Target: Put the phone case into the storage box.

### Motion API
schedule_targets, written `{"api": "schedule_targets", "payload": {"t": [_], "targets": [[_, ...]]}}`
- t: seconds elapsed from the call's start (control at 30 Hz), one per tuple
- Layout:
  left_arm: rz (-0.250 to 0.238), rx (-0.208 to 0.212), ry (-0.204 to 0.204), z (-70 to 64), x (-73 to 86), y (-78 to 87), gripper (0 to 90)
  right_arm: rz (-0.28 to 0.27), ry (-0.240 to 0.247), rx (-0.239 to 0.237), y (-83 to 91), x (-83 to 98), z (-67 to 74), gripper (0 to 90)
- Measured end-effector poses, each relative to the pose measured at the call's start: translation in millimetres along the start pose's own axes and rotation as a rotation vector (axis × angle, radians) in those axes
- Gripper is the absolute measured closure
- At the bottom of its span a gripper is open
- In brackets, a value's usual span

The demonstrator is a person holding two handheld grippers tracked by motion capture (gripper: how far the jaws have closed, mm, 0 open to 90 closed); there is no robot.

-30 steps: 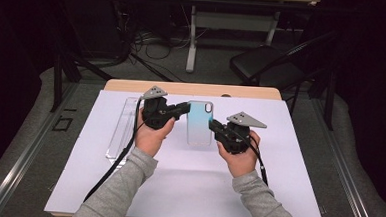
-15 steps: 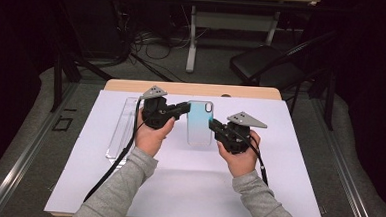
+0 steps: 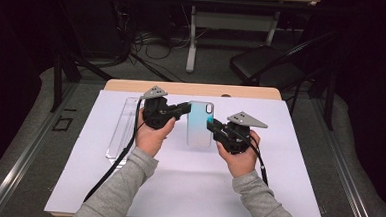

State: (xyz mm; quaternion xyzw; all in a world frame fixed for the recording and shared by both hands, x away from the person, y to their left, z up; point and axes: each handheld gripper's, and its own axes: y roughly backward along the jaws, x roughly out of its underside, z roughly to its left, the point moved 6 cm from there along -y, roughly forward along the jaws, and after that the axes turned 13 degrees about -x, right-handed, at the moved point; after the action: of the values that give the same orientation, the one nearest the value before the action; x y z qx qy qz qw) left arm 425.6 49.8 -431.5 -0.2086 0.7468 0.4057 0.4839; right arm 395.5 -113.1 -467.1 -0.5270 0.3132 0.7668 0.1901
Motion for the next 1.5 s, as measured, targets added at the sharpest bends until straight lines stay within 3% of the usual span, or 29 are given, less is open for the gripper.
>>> {"api": "schedule_targets", "payload": {"t": [0.77, 1.2, 1.33, 1.5], "targets": [[-0.011, -0.015, 0.003, 7.0, -2.9, 0.3, 84.2, 0.010, 0.039, -0.022, -0.7, -1.9, -3.8, 48.9], [-0.025, -0.036, 0.008, 14.8, -6.7, 3.3, 84.2, 0.020, 0.094, -0.046, 2.6, -7.6, 0.0, 47.8], [-0.036, -0.046, 0.008, 18.3, -9.0, 5.4, 84.2, 0.022, 0.084, -0.061, 4.7, -9.1, 2.8, 51.1], [-0.042, -0.060, 0.002, 23.6, -11.8, 9.5, 84.2, 0.034, 0.073, -0.073, 6.0, -9.2, 2.7, 49.1]]}}
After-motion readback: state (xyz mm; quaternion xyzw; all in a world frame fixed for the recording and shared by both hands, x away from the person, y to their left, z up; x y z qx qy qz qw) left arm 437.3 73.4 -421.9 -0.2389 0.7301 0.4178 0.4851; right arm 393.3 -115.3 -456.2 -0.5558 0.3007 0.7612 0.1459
